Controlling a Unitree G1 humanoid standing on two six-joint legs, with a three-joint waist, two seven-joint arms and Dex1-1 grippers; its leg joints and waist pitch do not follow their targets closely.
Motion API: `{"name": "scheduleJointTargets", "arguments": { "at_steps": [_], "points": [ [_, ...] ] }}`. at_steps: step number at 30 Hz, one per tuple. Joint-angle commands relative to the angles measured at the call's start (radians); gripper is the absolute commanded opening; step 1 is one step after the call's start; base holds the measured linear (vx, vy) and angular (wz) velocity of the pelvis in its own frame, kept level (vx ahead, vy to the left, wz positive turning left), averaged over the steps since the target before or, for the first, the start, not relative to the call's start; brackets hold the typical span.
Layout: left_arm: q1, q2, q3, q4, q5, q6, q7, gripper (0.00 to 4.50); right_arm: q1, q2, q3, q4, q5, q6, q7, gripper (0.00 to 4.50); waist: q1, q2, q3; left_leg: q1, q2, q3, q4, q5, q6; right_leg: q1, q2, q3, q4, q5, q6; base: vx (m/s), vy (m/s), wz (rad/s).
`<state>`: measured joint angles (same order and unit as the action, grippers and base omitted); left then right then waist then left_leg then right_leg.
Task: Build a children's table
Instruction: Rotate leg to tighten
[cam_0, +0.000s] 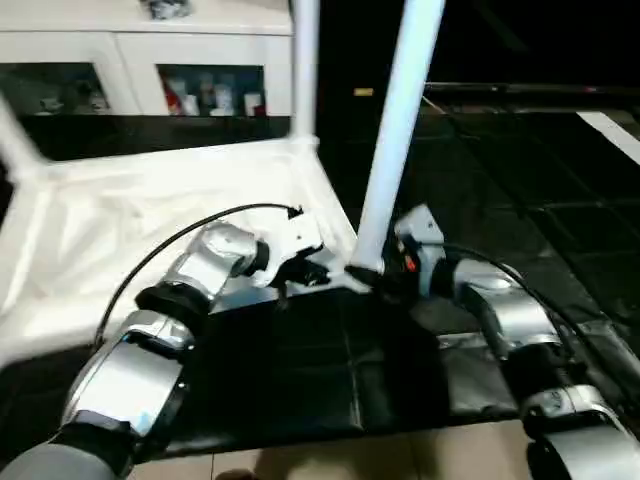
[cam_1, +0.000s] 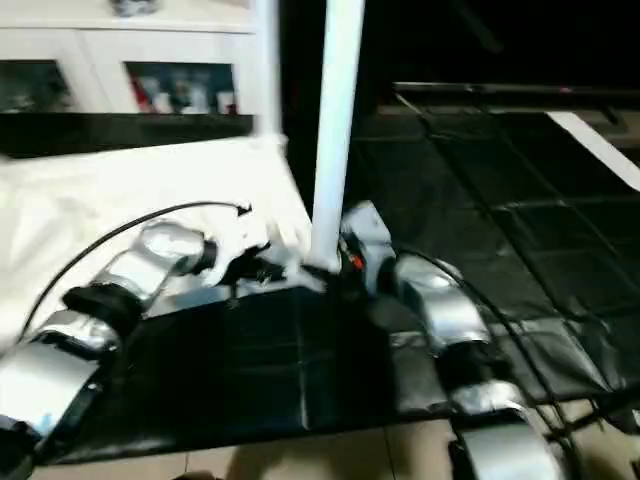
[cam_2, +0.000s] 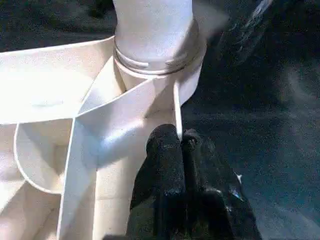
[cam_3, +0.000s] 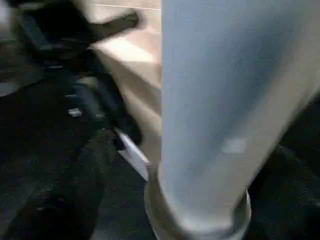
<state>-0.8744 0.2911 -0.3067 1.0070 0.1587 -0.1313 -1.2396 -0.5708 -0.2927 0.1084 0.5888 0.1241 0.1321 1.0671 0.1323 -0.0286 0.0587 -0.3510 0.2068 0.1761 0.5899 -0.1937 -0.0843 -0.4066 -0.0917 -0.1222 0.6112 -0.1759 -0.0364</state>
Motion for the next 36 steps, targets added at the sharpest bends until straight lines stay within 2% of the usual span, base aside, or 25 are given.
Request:
{"name": "scheduleJointTargets", "arguments": {
  "at_steps": [1,3,4,7,11,12,13,16,18,21,31,34,36],
  "points": [
    [-0.007,0.009,-0.036,-0.032,0.012,-0.063,-0.073,0.00,0.004,-0.033,0.010,-0.026,0.016,-0.010,0.076,4.42,0.004,0.005,-0.072,0.005,0.037,-0.004,-0.064,-0.155,0.061,0.067,-0.076,0.065,-0.071,-0.194,-0.202,0.000,0.000,0.00],
    [0.000,0.031,-0.049,-0.045,0.002,-0.096,-0.156,0.00,0.005,-0.081,0.034,-0.046,0.038,0.002,0.201,4.42,0.011,0.004,-0.072,0.008,0.038,-0.003,-0.065,-0.154,0.056,0.064,-0.074,0.066,-0.071,-0.191,-0.201,0.000,0.000,0.00],
    [0.001,0.036,-0.052,-0.048,0.000,-0.100,-0.172,0.00,0.006,-0.090,0.041,-0.051,0.042,0.003,0.226,4.42,0.014,0.002,-0.074,0.004,0.038,-0.004,-0.063,-0.149,0.062,0.068,-0.075,0.067,-0.067,-0.174,-0.203,0.000,0.000,0.00],
    [0.003,0.044,-0.060,-0.053,0.005,-0.119,-0.192,0.00,0.007,-0.105,0.058,-0.056,0.041,-0.002,0.266,4.42,0.016,0.001,-0.075,0.002,0.036,-0.005,-0.062,-0.130,0.063,0.067,-0.074,0.065,-0.063,-0.152,-0.205,0.000,0.000,0.00],
    [0.009,0.058,-0.077,-0.063,0.013,-0.152,-0.235,0.00,-0.001,-0.119,0.082,-0.050,0.036,-0.012,0.327,4.42,0.018,0.001,-0.074,0.001,0.037,-0.005,-0.062,-0.130,0.060,0.066,-0.075,0.065,-0.064,-0.165,-0.205,0.000,0.000,0.00],
    [0.015,0.064,-0.086,-0.071,0.014,-0.160,-0.249,0.00,-0.010,-0.112,0.083,-0.032,0.031,-0.018,0.323,4.42,0.019,-0.003,-0.075,0.002,0.037,-0.004,-0.062,-0.129,0.059,0.066,-0.075,0.064,-0.065,-0.168,-0.204,0.000,0.000,0.00],
    [0.016,0.064,-0.088,-0.072,0.014,-0.161,-0.251,0.00,-0.012,-0.111,0.083,-0.028,0.030,-0.019,0.321,4.16,0.021,0.000,-0.075,0.002,0.038,-0.005,-0.063,-0.131,0.055,0.065,-0.077,0.065,-0.064,-0.177,-0.202,0.000,0.000,0.00],
    [0.026,0.066,-0.092,-0.087,0.009,-0.170,-0.269,0.00,-0.029,-0.097,0.084,0.006,0.032,-0.019,0.313,4.04,0.023,-0.005,-0.074,0.002,0.038,-0.004,-0.063,-0.130,0.047,0.063,-0.076,0.065,-0.064,-0.186,-0.200,0.000,0.000,0.00],
    [0.029,0.067,-0.092,-0.091,0.008,-0.172,-0.272,0.00,-0.030,-0.096,0.088,0.008,0.032,-0.021,0.317,3.84,0.026,-0.002,-0.075,0.003,0.038,-0.004,-0.063,-0.127,0.046,0.063,-0.076,0.065,-0.064,-0.190,-0.198,0.000,0.000,0.00],
    [0.035,0.069,-0.096,-0.099,0.008,-0.179,-0.279,0.00,-0.031,-0.096,0.098,0.010,0.031,-0.025,0.335,3.63,0.030,-0.004,-0.075,0.004,0.040,-0.004,-0.063,-0.124,0.046,0.062,-0.076,0.065,-0.061,-0.178,-0.196,0.000,0.000,0.00],
    [0.041,0.076,-0.099,-0.104,0.010,-0.186,-0.273,0.00,-0.038,-0.090,0.099,0.024,0.051,-0.025,0.371,2.87,0.030,-0.004,-0.076,0.001,0.038,-0.004,-0.061,-0.114,0.049,0.063,-0.076,0.065,-0.061,-0.179,-0.188,0.000,0.000,0.00],
    [0.040,0.077,-0.098,-0.102,0.010,-0.186,-0.271,0.00,-0.037,-0.088,0.099,0.023,0.051,-0.022,0.372,2.47,0.030,-0.003,-0.076,0.001,0.038,-0.004,-0.062,-0.114,0.047,0.063,-0.075,0.065,-0.061,-0.178,-0.189,0.000,0.000,0.00],
    [0.040,0.078,-0.097,-0.101,0.010,-0.184,-0.270,0.00,-0.038,-0.086,0.097,0.022,0.052,-0.018,0.372,2.41,0.030,-0.002,-0.076,0.002,0.038,-0.004,-0.062,-0.116,0.046,0.063,-0.075,0.065,-0.061,-0.177,-0.190,0.000,0.000,0.00]
  ]
}}
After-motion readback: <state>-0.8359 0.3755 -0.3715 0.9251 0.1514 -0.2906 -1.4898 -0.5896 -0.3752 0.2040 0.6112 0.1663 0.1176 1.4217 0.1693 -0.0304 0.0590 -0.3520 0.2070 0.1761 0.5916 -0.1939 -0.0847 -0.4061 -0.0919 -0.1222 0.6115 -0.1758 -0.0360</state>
